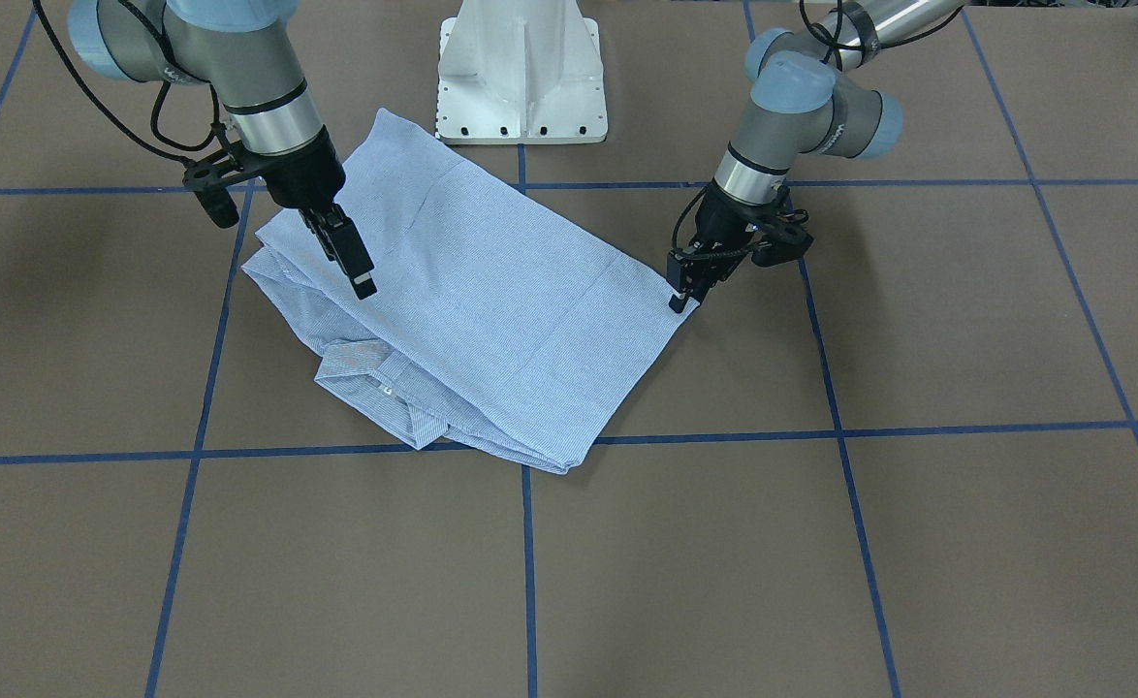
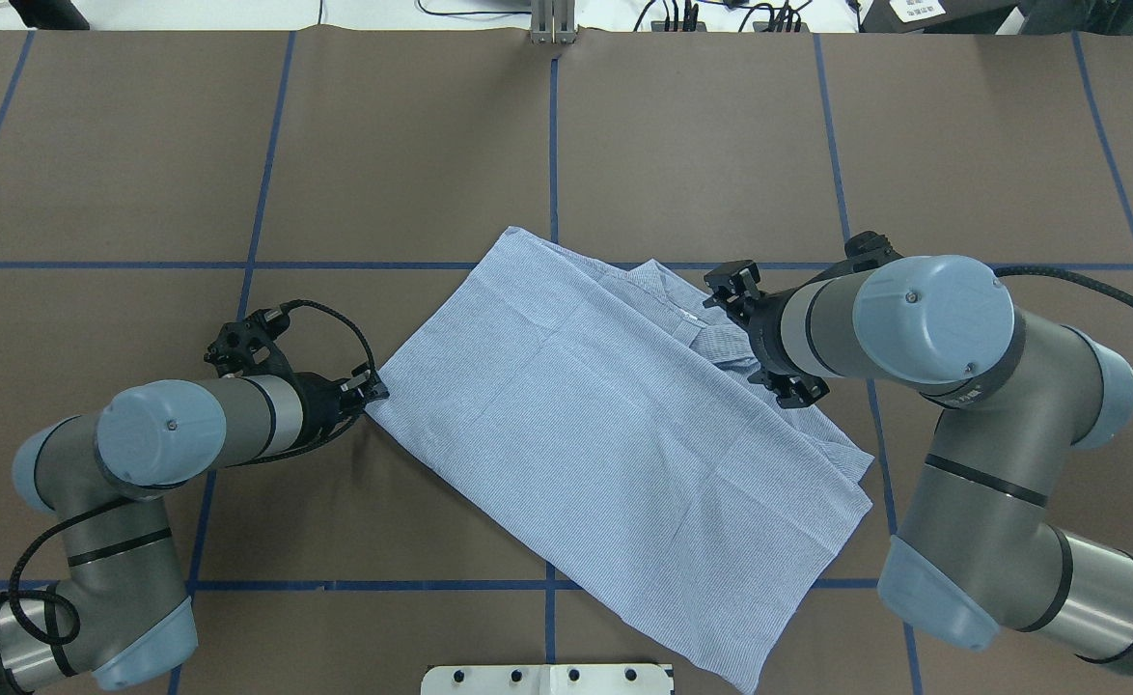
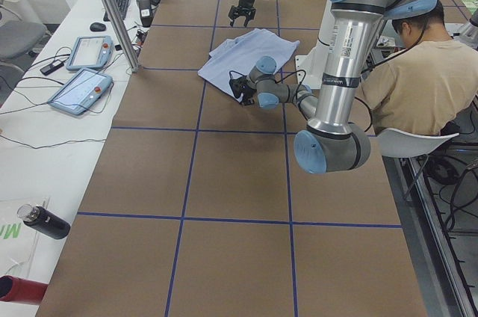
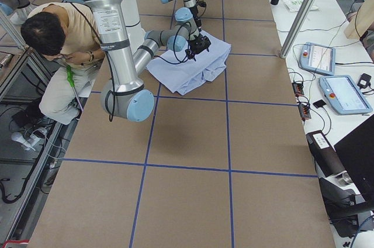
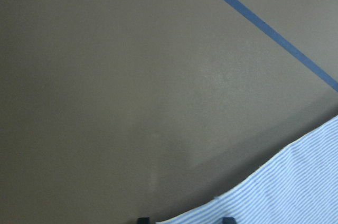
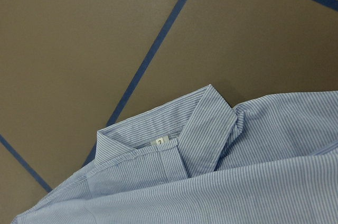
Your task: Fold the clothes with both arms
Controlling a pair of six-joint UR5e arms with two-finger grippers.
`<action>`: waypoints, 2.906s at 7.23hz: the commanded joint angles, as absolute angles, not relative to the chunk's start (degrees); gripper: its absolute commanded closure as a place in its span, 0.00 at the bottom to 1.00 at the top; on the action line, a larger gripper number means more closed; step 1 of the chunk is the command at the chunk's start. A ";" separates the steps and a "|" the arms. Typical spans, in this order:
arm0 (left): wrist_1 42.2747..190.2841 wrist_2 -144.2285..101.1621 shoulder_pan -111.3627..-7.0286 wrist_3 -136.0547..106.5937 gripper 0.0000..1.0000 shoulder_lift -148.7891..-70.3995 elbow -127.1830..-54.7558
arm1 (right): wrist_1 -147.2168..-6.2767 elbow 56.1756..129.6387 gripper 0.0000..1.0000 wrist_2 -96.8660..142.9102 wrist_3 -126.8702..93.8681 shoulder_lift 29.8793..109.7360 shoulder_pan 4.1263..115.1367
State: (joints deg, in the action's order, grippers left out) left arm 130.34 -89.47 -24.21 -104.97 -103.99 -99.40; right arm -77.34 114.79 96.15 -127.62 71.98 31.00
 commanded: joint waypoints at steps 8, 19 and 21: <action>136.28 -90.26 -43.05 -83.42 1.00 -131.62 -64.49 | -77.08 115.05 0.00 95.54 -128.50 69.71 28.40; 135.18 -100.99 -47.72 -81.56 0.45 -130.17 -69.17 | -77.17 107.67 0.09 71.28 -139.57 69.35 6.06; 135.26 -100.81 -47.72 -81.48 0.45 -129.64 -69.17 | -77.17 107.67 0.18 71.45 -139.48 68.47 7.38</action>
